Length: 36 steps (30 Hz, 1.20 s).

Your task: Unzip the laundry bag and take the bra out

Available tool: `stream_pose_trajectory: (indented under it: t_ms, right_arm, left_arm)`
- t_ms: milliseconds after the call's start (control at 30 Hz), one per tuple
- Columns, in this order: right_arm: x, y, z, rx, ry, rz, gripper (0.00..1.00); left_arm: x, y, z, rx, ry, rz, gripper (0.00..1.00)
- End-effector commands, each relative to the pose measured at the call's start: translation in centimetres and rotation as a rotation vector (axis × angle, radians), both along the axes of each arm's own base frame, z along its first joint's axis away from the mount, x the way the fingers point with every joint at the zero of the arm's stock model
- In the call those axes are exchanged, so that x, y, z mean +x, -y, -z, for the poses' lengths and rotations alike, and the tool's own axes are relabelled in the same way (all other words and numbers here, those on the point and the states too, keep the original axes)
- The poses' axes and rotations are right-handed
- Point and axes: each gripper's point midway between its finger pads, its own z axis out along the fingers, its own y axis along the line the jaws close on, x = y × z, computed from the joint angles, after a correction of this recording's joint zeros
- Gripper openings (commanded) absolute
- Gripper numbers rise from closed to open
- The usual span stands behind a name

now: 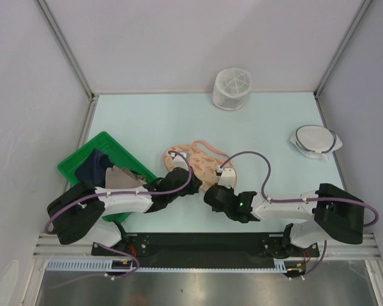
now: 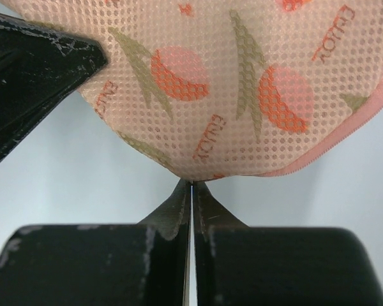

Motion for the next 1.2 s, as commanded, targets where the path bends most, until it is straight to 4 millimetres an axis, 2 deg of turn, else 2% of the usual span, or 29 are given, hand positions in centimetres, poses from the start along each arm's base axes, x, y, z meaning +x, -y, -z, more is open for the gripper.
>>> stream_pose_trajectory:
  t_ms: [0,300,833,967,1167]
  right_arm:
    - [0.7,0.6,-0.9,-0.015,0.043,0.049,0.00]
    - [0.7,2.7,-2.1,0.005,0.078,0.087,0.00]
    - [0.9,6.3,-1.4,-0.034,0.073,0.155,0.00]
    - [1.1,7.0,-1.5,-0.033,0.076,0.166,0.00]
    - [0.8,6.9,-2.4,-0.014,0.086,0.152,0.00]
  left_arm:
    - [1.1,0.1,-2.2,-0.019,0.061,-0.029,0.00]
    - [1.4,-1.2,-1.8,-0.004,0.062,-0.054,0.00]
    - [1.9,-2.5,-1.9,0.022,0.093,-0.058,0.00]
    - [2.1,-2.1,-1.9,0.025,0.108,-0.016,0.00]
    - [2.9,0.7,-3.3,0.017,0.193,0.118,0.00]
